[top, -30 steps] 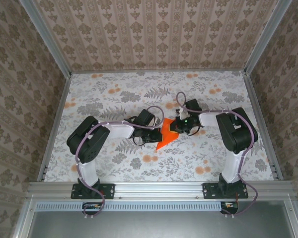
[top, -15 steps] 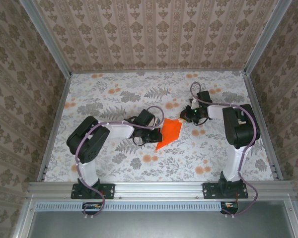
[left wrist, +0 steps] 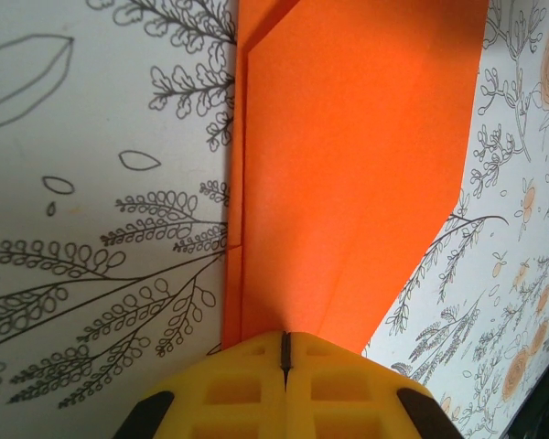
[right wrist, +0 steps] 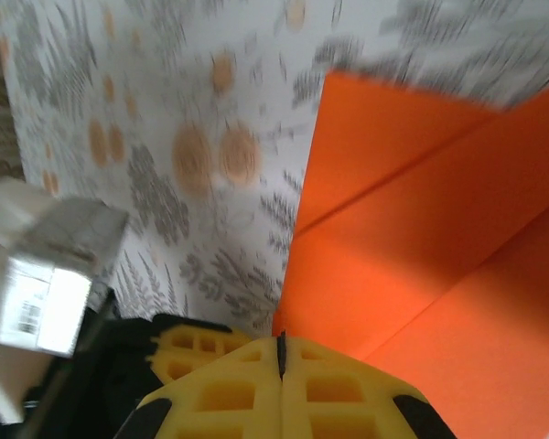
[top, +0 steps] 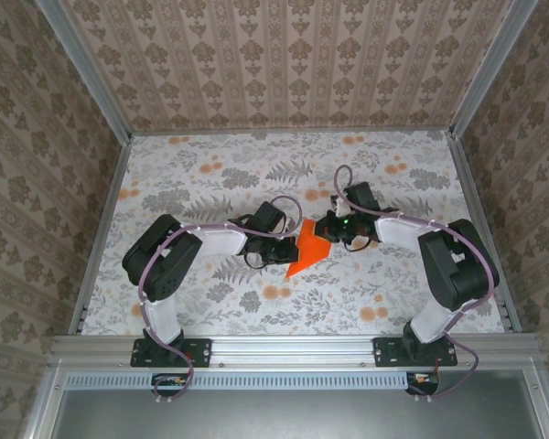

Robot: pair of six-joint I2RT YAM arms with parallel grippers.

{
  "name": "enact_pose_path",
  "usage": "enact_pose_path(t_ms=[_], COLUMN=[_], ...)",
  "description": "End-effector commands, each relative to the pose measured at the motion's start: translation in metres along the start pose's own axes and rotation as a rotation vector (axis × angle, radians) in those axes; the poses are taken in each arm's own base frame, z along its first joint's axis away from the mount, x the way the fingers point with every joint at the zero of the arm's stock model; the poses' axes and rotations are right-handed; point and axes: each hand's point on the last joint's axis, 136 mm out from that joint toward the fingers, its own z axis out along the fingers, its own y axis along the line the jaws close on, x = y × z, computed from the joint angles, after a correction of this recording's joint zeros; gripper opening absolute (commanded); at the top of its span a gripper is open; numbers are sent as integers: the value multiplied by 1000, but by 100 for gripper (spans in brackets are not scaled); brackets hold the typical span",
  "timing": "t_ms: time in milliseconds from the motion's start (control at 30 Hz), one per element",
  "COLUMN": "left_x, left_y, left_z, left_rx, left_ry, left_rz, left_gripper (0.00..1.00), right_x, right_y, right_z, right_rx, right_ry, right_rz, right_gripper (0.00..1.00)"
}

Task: Fold a paper plane with a square sheet of paper (pick it up from the middle)
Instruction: Fourth fold the wing at the center of the table.

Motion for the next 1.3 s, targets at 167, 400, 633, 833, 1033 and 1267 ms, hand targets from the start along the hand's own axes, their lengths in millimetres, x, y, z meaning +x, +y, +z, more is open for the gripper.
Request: enact_pose_path(t_ms=[167,400,633,833,1033,1267], left_x=[25,9,-14,-11,-5,1], left_y=[29,7,-32,-31,-27,-20], left_z=[3,-9,-32,-16,0,1], left_rx=[-103,-44,43,44,36,-1], left_ry=[84,29,-57,-36,4,15], left_rz=[-85,-54,4,-30,-57,-52], left_gripper=[0,0,7,8,8,9], right_x=[14,25,35,37,41,43], right_y=[-12,-45,-72,-79,-85,-91], right_z=[31,40,42,41,40,39], right_rx=[-11,109,215,252,282,315], right_ry=[80,124,158,169,180,181], right_rz=[65,76,106,114,129,154], right_gripper=[4,3,3,3,3,3])
